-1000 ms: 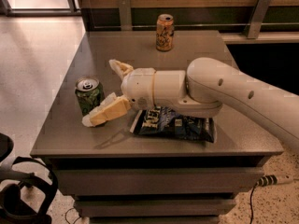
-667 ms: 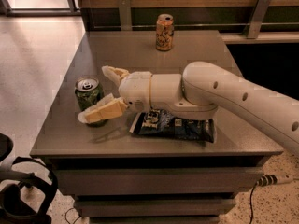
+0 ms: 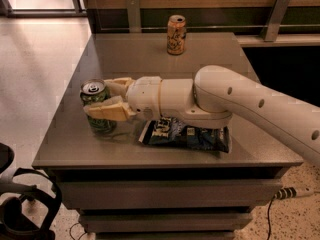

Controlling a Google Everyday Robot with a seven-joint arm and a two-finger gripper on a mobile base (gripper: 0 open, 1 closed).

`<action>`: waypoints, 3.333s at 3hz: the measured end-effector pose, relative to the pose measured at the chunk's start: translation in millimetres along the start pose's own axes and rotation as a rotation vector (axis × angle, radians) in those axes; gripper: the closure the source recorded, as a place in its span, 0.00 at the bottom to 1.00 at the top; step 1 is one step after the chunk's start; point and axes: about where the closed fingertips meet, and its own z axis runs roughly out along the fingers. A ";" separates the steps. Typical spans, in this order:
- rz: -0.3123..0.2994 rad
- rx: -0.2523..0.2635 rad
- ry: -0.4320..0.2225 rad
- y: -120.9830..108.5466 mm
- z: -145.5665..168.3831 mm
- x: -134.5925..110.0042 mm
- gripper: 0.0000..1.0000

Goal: Move green can near orange can

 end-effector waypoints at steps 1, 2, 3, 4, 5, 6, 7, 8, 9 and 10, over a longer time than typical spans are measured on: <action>-0.002 -0.004 0.000 1.5 1.7 -1.3 0.87; -0.004 -0.007 0.000 2.9 3.1 -2.4 1.00; -0.004 -0.007 0.000 2.9 3.2 -2.5 1.00; 0.027 0.006 0.020 -15.0 -7.7 -5.4 1.00; 0.066 0.045 0.047 -50.3 -39.1 -6.4 1.00; 0.088 0.102 0.055 -87.5 -74.8 -4.0 1.00; 0.086 0.161 0.028 -122.3 -106.0 -0.5 1.00; 0.079 0.225 0.027 -154.0 -133.2 -0.9 1.00; 0.100 0.303 0.042 -180.1 -166.1 4.4 1.00; 0.126 0.390 0.069 -201.6 -200.5 9.1 1.00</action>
Offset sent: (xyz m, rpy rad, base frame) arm -0.0011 0.0017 0.0008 -0.0003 -0.0014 0.0033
